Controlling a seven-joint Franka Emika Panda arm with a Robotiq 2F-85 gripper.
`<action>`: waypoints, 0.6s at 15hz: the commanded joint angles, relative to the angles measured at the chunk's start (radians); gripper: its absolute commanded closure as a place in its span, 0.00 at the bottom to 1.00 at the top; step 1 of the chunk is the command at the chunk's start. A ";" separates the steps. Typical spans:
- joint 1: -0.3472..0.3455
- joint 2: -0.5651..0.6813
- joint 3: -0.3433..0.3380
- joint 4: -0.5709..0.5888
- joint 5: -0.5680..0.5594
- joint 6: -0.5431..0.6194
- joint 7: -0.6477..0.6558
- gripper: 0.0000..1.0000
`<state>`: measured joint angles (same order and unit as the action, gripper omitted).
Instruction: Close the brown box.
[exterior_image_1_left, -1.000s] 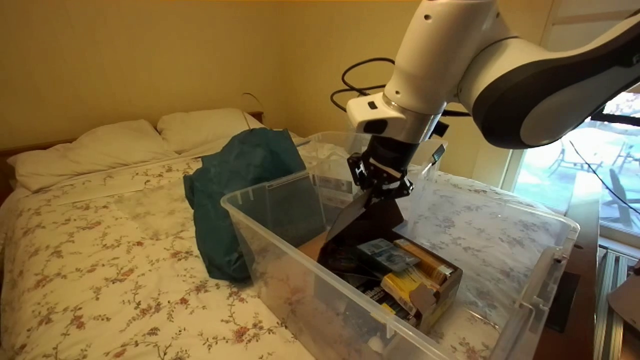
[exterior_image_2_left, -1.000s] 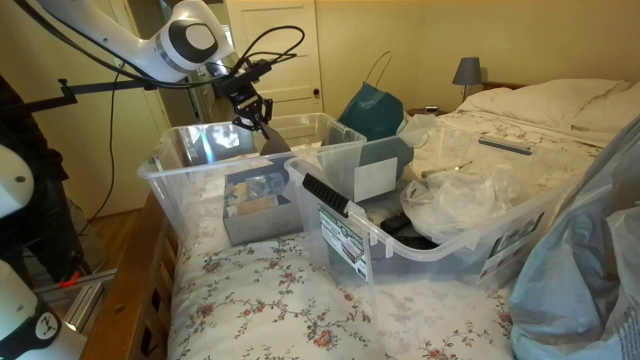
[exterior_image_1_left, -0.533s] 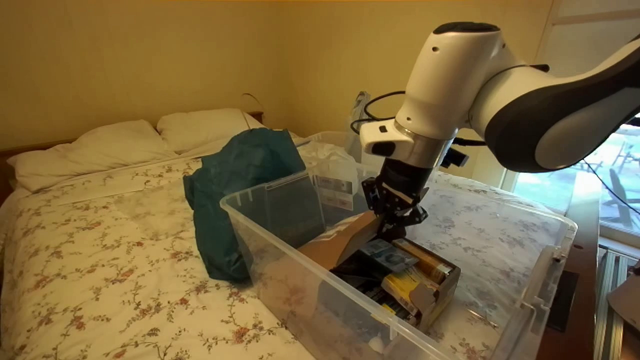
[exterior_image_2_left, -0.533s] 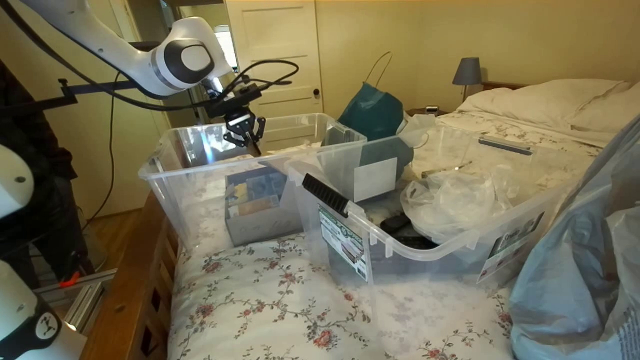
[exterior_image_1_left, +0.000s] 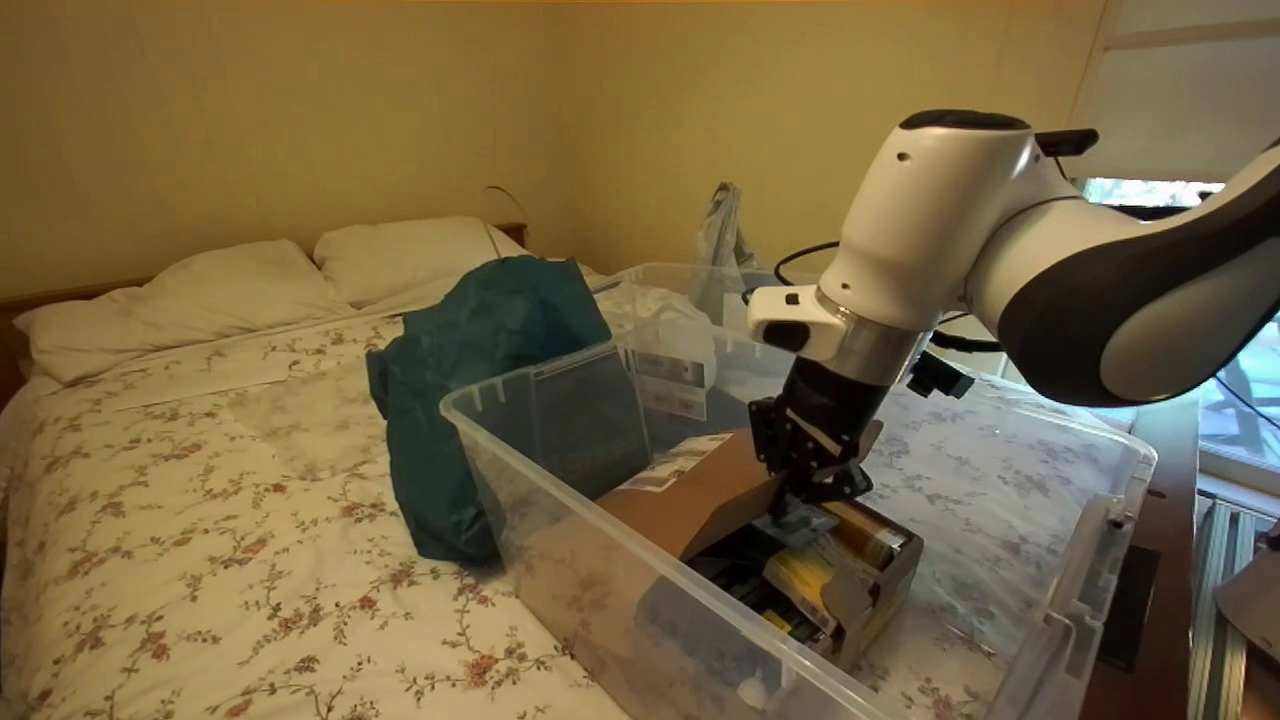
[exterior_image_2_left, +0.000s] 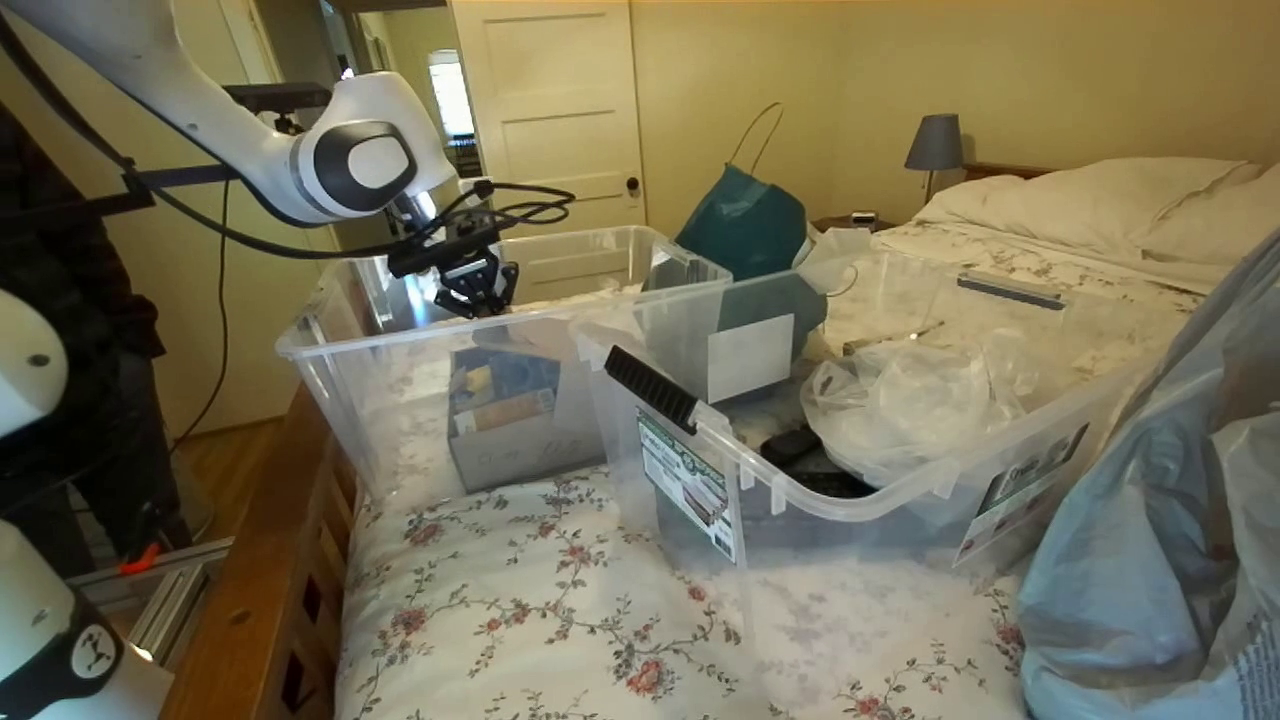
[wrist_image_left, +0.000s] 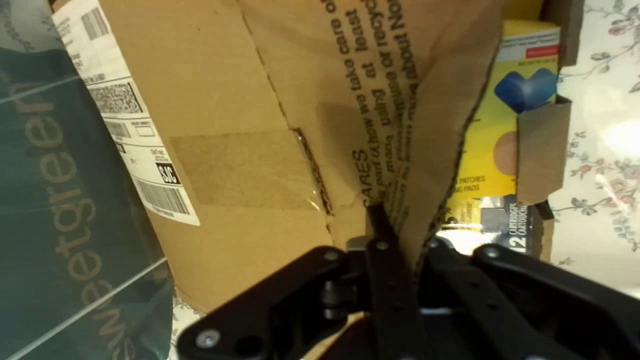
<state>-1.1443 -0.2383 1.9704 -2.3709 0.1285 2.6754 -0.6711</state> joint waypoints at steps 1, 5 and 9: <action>-0.042 -0.075 0.093 -0.104 0.115 0.027 0.068 0.99; -0.096 -0.117 0.198 -0.109 0.225 0.082 0.102 0.69; -0.156 -0.137 0.287 -0.128 0.328 0.124 0.108 0.44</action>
<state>-1.2606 -0.3118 2.1679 -2.4189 0.3579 2.8020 -0.6044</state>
